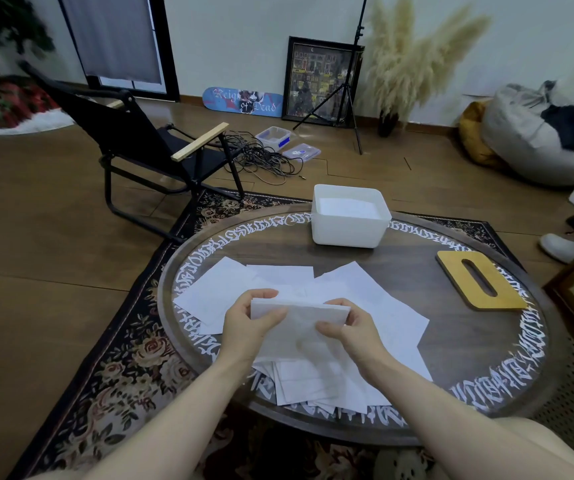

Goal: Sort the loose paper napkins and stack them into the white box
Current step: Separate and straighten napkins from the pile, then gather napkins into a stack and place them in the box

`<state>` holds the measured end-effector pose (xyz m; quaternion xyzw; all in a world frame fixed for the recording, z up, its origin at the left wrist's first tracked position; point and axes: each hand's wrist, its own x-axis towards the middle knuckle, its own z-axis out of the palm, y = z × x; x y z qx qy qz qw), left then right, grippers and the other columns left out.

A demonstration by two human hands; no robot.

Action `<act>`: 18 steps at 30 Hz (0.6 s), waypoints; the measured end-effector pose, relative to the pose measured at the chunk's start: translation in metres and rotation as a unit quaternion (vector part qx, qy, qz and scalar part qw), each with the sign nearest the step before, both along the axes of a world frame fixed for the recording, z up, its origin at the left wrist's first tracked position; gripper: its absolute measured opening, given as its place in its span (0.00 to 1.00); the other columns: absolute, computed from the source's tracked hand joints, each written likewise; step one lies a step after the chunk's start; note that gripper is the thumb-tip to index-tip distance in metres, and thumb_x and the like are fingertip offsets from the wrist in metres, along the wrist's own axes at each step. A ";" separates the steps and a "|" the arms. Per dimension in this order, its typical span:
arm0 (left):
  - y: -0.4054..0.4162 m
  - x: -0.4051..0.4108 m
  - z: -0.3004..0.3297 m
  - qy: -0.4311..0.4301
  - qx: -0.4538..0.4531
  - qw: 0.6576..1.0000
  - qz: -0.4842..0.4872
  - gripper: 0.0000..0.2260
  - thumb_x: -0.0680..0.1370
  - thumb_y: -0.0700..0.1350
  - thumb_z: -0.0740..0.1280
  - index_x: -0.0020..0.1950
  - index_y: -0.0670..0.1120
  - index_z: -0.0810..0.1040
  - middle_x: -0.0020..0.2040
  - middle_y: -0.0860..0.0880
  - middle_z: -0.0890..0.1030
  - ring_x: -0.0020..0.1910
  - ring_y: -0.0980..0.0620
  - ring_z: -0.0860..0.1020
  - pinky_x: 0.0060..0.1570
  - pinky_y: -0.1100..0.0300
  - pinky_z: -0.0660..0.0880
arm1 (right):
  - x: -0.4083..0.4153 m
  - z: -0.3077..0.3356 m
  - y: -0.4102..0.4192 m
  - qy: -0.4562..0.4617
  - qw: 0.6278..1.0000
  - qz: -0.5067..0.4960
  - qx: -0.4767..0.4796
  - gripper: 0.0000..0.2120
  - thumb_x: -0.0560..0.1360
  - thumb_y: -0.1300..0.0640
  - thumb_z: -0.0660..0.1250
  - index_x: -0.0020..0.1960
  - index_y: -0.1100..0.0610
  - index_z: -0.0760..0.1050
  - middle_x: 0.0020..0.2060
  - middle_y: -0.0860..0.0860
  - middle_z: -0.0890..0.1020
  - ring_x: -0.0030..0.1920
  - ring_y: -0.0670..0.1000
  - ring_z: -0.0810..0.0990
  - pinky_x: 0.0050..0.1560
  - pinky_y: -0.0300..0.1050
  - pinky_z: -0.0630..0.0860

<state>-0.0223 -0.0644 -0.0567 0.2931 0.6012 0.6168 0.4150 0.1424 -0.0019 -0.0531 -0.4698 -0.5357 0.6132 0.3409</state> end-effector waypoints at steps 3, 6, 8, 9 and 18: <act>0.002 0.000 0.001 -0.001 -0.015 0.999 0.032 0.04 0.75 0.46 0.71 0.45 0.46 0.81 0.43 0.51 0.81 0.42 0.53 0.76 0.43 0.60 0.71 | -0.001 -0.001 -0.001 -0.008 1.000 0.001 -0.002 0.10 0.70 0.72 0.70 0.42 0.58 0.75 0.36 0.52 0.79 0.36 0.51 0.79 0.35 0.42 0.77; 0.003 0.000 0.001 -0.006 -0.031 0.999 0.035 0.05 0.76 0.45 0.69 0.41 0.48 0.82 0.40 0.52 0.80 0.41 0.52 0.75 0.41 0.59 0.70 | -0.002 -0.002 -0.001 -0.003 1.000 0.000 -0.004 0.08 0.71 0.71 0.70 0.43 0.59 0.76 0.37 0.52 0.80 0.37 0.52 0.80 0.35 0.42 0.78; 0.002 0.000 0.003 -0.007 -0.030 0.999 0.031 0.06 0.76 0.44 0.68 0.40 0.48 0.82 0.40 0.53 0.80 0.40 0.53 0.74 0.40 0.60 0.69 | -0.003 -0.002 -0.001 -0.002 1.000 -0.004 -0.005 0.07 0.71 0.70 0.70 0.43 0.59 0.76 0.37 0.53 0.80 0.38 0.52 0.80 0.36 0.42 0.78; 0.002 0.000 0.003 -0.008 -0.028 0.999 0.030 0.06 0.76 0.44 0.68 0.40 0.48 0.82 0.41 0.53 0.80 0.40 0.54 0.75 0.40 0.60 0.69 | -0.003 -0.002 -0.001 -0.003 1.000 -0.004 -0.005 0.08 0.72 0.70 0.70 0.42 0.58 0.76 0.37 0.52 0.80 0.37 0.52 0.80 0.36 0.42 0.77; -0.002 0.000 -0.001 0.025 -0.007 0.999 -0.037 0.10 0.72 0.31 0.71 0.47 0.44 0.78 0.41 0.50 0.83 0.39 0.55 0.80 0.37 0.66 0.76 | -0.004 -0.001 0.005 0.023 0.999 -0.021 -0.006 0.13 0.72 0.70 0.68 0.37 0.55 0.73 0.34 0.47 0.76 0.40 0.49 0.73 0.40 0.39 0.67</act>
